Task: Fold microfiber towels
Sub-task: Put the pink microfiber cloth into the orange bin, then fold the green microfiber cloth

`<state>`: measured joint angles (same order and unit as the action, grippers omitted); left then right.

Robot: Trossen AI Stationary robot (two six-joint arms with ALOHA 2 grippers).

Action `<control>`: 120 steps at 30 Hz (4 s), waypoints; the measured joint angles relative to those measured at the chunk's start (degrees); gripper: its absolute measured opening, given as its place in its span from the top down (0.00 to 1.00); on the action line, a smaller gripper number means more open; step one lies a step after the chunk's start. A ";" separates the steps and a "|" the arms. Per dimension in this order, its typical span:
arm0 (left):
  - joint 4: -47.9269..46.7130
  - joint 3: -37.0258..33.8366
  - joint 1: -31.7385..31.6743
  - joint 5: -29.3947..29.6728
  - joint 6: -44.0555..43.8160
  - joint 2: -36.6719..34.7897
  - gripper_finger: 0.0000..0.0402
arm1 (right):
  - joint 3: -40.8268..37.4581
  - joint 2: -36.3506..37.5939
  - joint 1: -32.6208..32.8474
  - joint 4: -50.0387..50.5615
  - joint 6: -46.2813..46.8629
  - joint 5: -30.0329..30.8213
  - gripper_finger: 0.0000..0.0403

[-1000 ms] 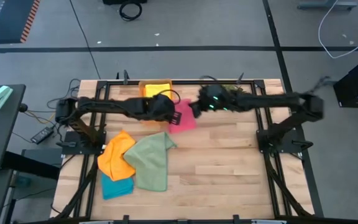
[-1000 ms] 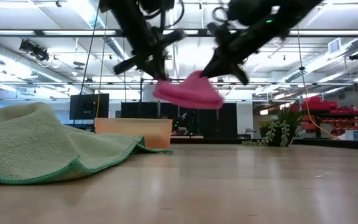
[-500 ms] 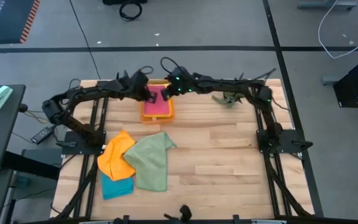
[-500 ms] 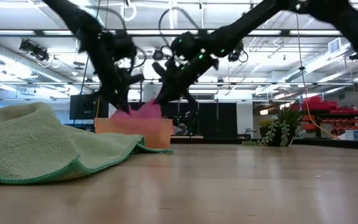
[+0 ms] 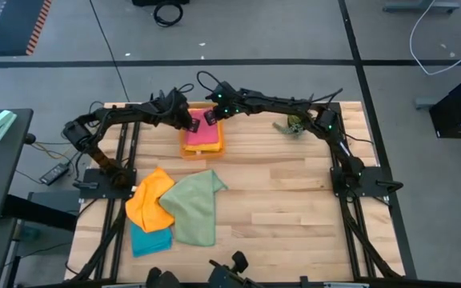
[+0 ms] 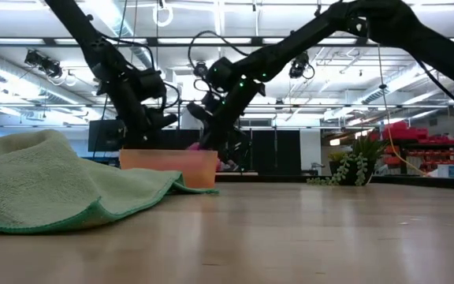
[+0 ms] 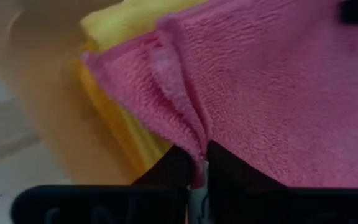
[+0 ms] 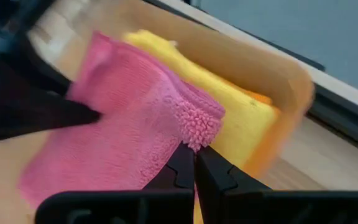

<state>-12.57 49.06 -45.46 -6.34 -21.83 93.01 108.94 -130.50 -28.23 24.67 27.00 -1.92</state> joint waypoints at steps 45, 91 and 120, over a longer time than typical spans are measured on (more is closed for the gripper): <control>-0.84 3.19 2.59 -1.43 5.57 -10.54 0.90 | -0.04 21.36 7.52 26.80 -17.11 -0.57 0.56; -44.54 24.39 51.21 -7.02 10.09 5.99 0.51 | -59.77 58.14 33.69 -2.34 5.17 4.88 0.60; -7.10 24.29 80.26 13.81 -21.91 20.77 0.56 | -59.77 58.14 43.91 -2.78 3.61 12.40 0.60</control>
<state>-19.67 73.35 34.80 7.47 -43.75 113.78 49.17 -72.36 15.68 21.89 30.61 10.48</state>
